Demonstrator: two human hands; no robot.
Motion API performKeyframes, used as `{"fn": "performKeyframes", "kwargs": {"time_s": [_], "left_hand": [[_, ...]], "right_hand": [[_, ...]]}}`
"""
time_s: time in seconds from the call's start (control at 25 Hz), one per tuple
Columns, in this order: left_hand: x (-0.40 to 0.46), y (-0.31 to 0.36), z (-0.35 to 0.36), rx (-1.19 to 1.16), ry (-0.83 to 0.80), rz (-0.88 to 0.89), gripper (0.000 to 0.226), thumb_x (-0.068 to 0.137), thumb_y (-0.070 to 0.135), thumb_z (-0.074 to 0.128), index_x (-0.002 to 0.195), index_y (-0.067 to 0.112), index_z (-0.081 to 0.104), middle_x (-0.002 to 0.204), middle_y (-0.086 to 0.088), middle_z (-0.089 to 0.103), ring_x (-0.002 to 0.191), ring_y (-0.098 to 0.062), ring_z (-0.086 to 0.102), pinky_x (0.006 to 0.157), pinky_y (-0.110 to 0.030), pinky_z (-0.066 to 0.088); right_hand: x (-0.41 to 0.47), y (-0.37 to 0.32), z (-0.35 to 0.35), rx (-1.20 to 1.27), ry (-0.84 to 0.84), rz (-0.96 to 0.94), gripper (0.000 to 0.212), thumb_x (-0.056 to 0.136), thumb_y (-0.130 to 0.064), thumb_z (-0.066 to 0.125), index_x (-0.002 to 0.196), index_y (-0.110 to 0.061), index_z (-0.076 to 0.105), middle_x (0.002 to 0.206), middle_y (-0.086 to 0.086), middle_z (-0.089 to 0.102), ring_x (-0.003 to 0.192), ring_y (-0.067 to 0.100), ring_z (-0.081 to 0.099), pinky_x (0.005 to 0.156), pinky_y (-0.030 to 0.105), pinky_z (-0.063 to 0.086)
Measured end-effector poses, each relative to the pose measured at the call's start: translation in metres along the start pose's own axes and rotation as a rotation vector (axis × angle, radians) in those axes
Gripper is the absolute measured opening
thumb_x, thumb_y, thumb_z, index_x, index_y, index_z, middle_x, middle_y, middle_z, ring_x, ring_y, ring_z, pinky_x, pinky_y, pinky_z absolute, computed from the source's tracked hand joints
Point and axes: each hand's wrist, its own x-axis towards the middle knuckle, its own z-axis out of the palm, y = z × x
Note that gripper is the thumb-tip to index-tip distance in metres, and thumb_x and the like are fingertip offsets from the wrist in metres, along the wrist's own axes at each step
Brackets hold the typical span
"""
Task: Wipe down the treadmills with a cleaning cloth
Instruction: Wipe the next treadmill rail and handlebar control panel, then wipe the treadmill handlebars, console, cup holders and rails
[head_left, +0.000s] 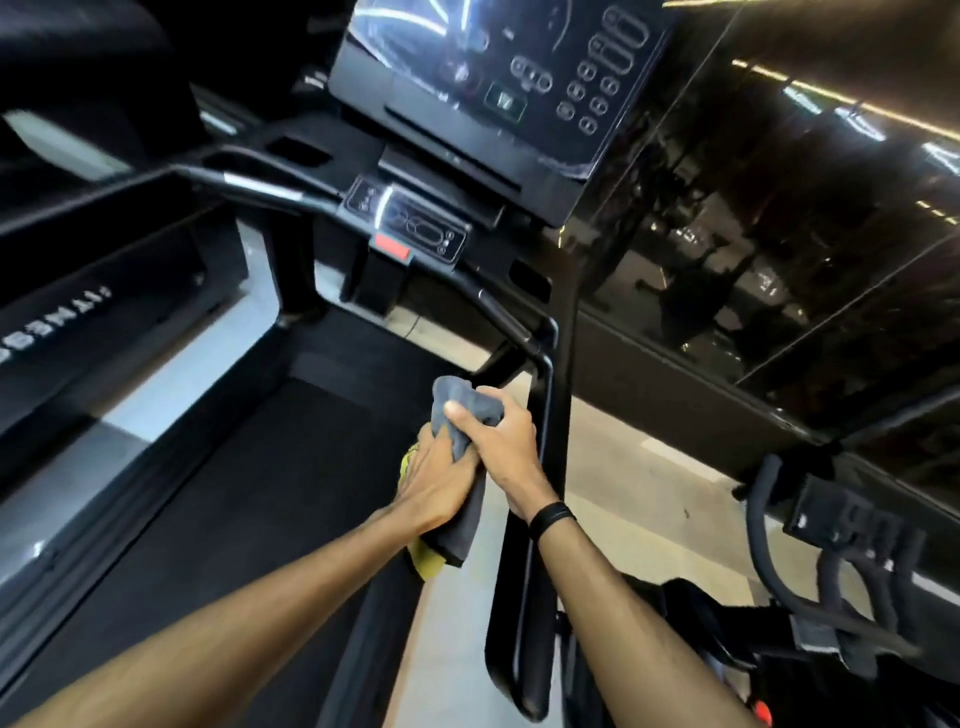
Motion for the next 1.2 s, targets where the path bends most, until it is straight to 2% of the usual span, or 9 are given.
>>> {"fn": "performKeyframes", "kwargs": {"time_s": [0.24,0.44,0.6,0.68,0.76,0.84,0.96,1.08,1.2], "left_hand": [[0.000,0.049,-0.078,0.075,-0.080,0.163,0.095,0.065,0.065,0.062,0.145,0.021,0.036,0.131,-0.010,0.050,0.127,-0.028,0.048,0.102,-0.047,0.047],[-0.002,0.079,-0.142,0.100,-0.068,0.230,0.152,0.047,0.075,0.081,0.157,0.020,-0.008,0.163,-0.001,0.008,0.151,-0.023,0.008,0.122,-0.051,0.022],[-0.003,0.107,-0.178,0.251,0.008,0.422,0.131,0.044,0.081,0.078,0.152,0.038,0.015,0.163,0.008,0.005,0.151,-0.014,0.002,0.122,-0.046,0.016],[-0.003,0.127,-0.196,0.320,0.069,0.554,0.108,0.045,0.077,0.077,0.138,0.034,0.042,0.152,0.005,0.036,0.143,-0.012,0.027,0.117,-0.041,0.027],[-0.003,0.148,-0.214,0.335,0.123,0.650,0.074,0.048,0.069,0.078,0.110,0.032,0.061,0.113,0.014,0.064,0.108,-0.009,0.058,0.097,-0.038,0.047],[-0.001,0.166,-0.226,0.314,0.089,0.659,0.044,0.050,0.064,0.079,0.080,0.034,0.065,0.074,0.020,0.066,0.071,-0.002,0.060,0.069,-0.032,0.049],[-0.001,0.182,-0.238,0.223,-0.097,0.622,0.032,0.060,0.058,0.081,0.073,0.030,0.071,0.063,0.013,0.060,0.058,-0.004,0.052,0.058,-0.024,0.044],[-0.005,0.192,-0.241,0.266,-0.210,0.515,0.054,0.081,0.063,0.071,0.052,0.019,0.057,0.054,0.011,0.046,0.049,-0.007,0.044,0.050,-0.018,0.034],[-0.009,0.191,-0.242,0.288,-0.324,0.321,0.048,0.093,0.061,0.047,0.064,0.036,0.077,0.070,0.021,0.072,0.070,0.008,0.068,0.061,-0.003,0.045]], "right_hand": [[-0.006,-0.074,-0.007,-0.036,-0.072,-0.227,0.030,0.082,-0.001,0.078,0.110,-0.006,0.071,0.108,0.009,0.074,0.100,0.017,0.068,0.090,0.023,0.054],[-0.012,-0.133,-0.025,-0.211,-0.089,-0.446,0.026,0.082,-0.008,0.079,0.108,-0.010,0.075,0.102,0.003,0.075,0.101,0.014,0.067,0.093,0.025,0.050],[-0.014,-0.175,-0.040,-0.267,-0.124,-0.554,0.017,0.081,-0.013,0.082,0.097,-0.013,0.076,0.083,-0.004,0.071,0.081,0.007,0.058,0.080,0.024,0.047],[-0.016,-0.194,-0.052,-0.268,-0.164,-0.609,0.013,0.081,-0.010,0.081,0.093,-0.009,0.076,0.082,0.002,0.071,0.075,0.003,0.056,0.075,0.024,0.047],[-0.016,-0.209,-0.066,-0.254,-0.170,-0.649,0.011,0.082,-0.006,0.080,0.092,-0.005,0.075,0.081,0.006,0.071,0.071,0.000,0.054,0.069,0.021,0.045],[-0.016,-0.220,-0.079,-0.238,-0.148,-0.676,0.010,0.084,-0.004,0.078,0.093,-0.003,0.074,0.077,-0.001,0.067,0.064,-0.006,0.051,0.064,0.012,0.040],[-0.018,-0.229,-0.092,-0.196,-0.107,-0.718,0.009,0.085,-0.001,0.076,0.094,0.000,0.073,0.078,-0.004,0.067,0.066,-0.007,0.053,0.066,0.011,0.040],[-0.017,-0.234,-0.102,-0.151,-0.078,-0.753,0.011,0.086,0.001,0.074,0.098,0.002,0.074,0.090,0.010,0.073,0.080,0.006,0.059,0.078,0.021,0.047],[-0.018,-0.237,-0.105,-0.128,-0.112,-0.754,0.011,0.087,0.001,0.074,0.098,0.000,0.074,0.090,0.005,0.072,0.082,0.006,0.061,0.079,0.020,0.048]]}}
